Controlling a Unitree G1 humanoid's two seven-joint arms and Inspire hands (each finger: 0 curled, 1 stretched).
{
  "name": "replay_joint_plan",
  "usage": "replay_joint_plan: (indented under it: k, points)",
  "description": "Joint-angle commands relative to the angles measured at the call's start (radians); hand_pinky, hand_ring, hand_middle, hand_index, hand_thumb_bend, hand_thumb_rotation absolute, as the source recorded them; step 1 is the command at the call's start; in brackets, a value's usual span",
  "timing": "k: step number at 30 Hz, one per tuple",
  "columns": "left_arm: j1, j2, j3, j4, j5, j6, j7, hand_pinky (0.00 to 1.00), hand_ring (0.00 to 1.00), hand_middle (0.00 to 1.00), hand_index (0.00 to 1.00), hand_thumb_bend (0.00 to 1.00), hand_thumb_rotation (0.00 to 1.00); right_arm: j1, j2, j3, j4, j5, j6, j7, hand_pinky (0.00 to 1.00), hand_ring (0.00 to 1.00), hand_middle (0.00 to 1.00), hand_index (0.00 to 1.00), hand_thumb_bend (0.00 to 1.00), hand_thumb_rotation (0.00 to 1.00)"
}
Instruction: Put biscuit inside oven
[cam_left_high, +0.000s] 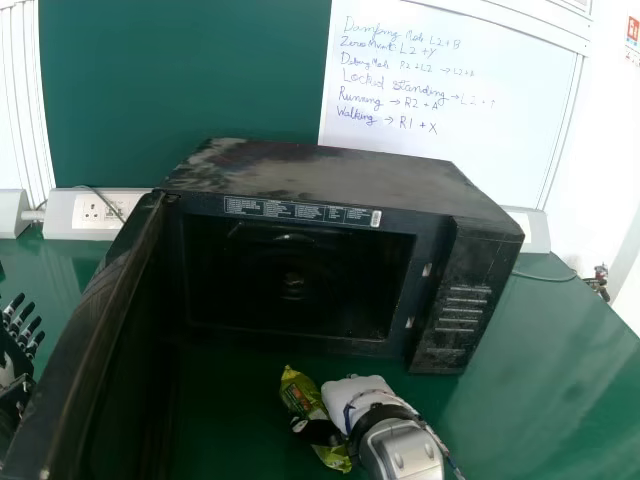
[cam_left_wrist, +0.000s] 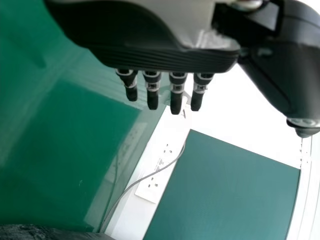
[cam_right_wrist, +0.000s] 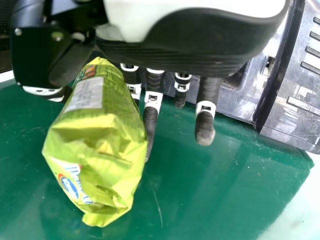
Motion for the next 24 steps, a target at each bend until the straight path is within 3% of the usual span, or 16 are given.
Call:
replay_joint_plan:
  k: [1,16,24]
  points:
    - [-0.012,-0.001,0.001,-0.006,0.001,-0.004,-0.001,0.76,0.78,0.8,0.73,0.56,0.0,0.033,-0.008,0.012,0.033,0.015,-0.004,0.058,0.12,0.2,0.47,0.73,0.55,0.0]
    - [-0.018,0.0,-0.008,-0.001,0.007,-0.007,-0.004,0.77,0.79,0.81,0.74,0.57,0.0,0.005,-0.011,-0.079,-0.092,0.097,0.014,0.024,0.07,0.15,0.47,0.7,0.56,0.0]
    - [-0.022,-0.001,-0.006,0.007,-0.001,-0.007,-0.01,0.78,0.8,0.82,0.72,0.55,0.0,-0.059,-0.032,-0.131,-0.132,0.135,0.005,0.052,0.08,0.16,0.47,0.7,0.56,0.0]
